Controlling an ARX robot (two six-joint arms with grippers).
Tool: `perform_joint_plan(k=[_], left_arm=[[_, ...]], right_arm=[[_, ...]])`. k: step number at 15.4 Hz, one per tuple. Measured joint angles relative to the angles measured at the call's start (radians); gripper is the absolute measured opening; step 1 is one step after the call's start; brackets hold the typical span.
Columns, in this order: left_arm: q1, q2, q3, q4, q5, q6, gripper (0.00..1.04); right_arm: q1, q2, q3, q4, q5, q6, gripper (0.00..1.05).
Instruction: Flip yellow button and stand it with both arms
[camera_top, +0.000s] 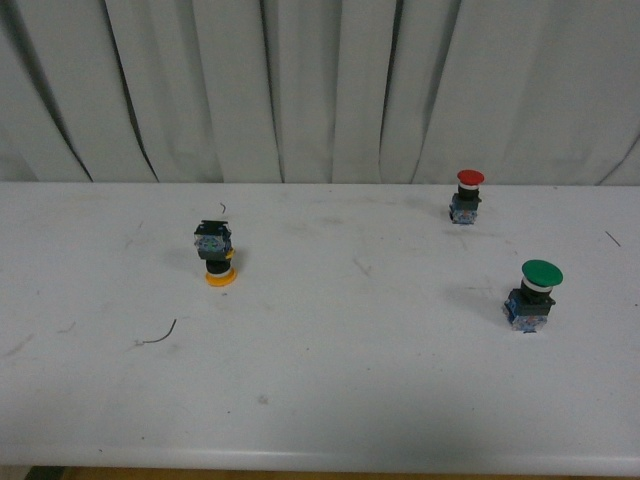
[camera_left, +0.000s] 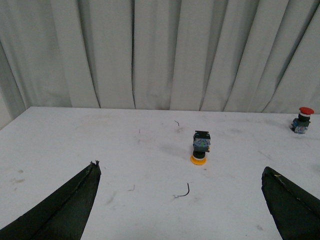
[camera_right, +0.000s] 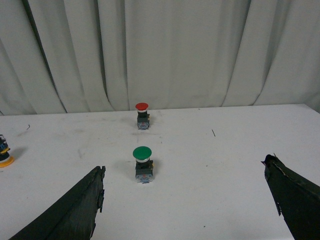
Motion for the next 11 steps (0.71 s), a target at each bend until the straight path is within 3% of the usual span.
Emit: perform_joint_plan(k=[2, 6, 8, 9, 11], left_arm=[[-0.112, 0.124, 0.093, -0.214, -0.208, -0.125, 0.98], [-0.251, 0.173, 0.183, -0.183, -0.363, -0.242, 0.98], [-0.252, 0.19, 0.199, -0.158, -0.335, -0.241, 0.98], [-0.174, 0.383, 0.221, 0.031, -0.234, -0.218, 0.98], [-0.168, 0.76, 0.336, 0.323, -0.134, -0.135, 0.98]], right_arm=[[0.0, 0.0, 0.0, 0.0, 0.001, 0.001, 0.98], [0.0, 0.0, 0.0, 0.0, 0.0, 0.0, 0.98], [0.0, 0.0, 0.0, 0.0, 0.0, 0.0, 0.98], [0.0, 0.0, 0.0, 0.0, 0.0, 0.0, 0.98], [0.0, 0.0, 0.0, 0.0, 0.0, 0.0, 0.98]])
